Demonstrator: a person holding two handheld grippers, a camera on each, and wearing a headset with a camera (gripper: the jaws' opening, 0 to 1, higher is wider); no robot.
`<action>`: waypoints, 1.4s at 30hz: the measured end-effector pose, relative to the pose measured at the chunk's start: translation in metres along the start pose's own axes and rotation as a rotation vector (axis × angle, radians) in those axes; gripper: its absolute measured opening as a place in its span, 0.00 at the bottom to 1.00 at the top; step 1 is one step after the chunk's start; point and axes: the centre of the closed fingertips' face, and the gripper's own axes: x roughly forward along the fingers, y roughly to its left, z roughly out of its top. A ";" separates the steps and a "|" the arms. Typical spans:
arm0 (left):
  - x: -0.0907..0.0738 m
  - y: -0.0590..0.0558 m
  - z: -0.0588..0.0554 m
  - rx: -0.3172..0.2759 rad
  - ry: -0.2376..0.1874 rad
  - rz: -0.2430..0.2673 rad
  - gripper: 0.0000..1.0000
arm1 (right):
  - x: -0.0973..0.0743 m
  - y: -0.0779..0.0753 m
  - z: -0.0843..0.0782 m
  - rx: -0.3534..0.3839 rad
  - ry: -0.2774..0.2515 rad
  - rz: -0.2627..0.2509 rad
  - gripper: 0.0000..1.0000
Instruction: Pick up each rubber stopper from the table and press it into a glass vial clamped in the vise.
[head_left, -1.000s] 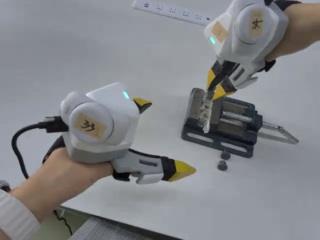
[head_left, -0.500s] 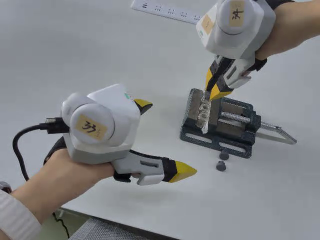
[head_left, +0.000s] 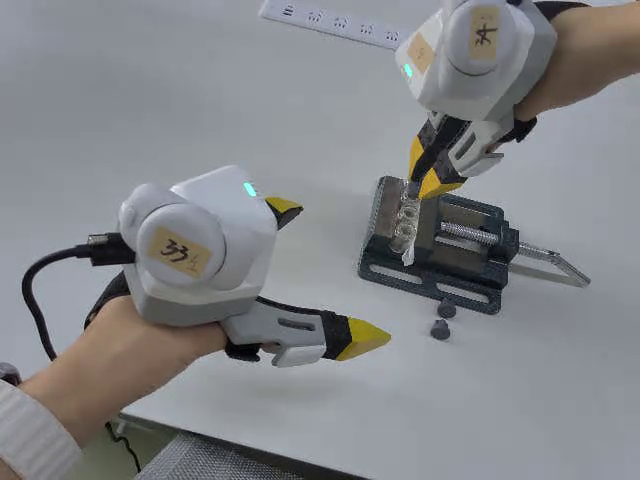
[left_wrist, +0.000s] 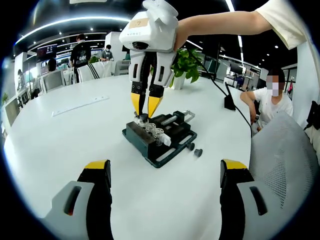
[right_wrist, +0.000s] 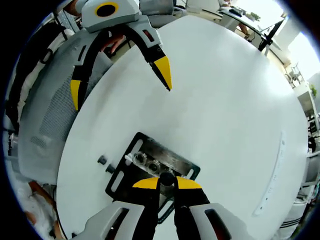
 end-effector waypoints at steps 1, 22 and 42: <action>0.000 0.000 0.000 -0.004 0.000 0.001 0.89 | 0.000 0.001 0.001 -0.031 -0.007 -0.001 0.05; 0.002 0.000 0.002 -0.006 -0.001 -0.002 0.88 | 0.001 0.000 0.001 -0.085 -0.065 -0.053 0.07; 0.002 0.000 0.003 -0.005 -0.002 -0.005 0.87 | -0.014 -0.008 0.005 -0.011 -0.101 -0.075 0.14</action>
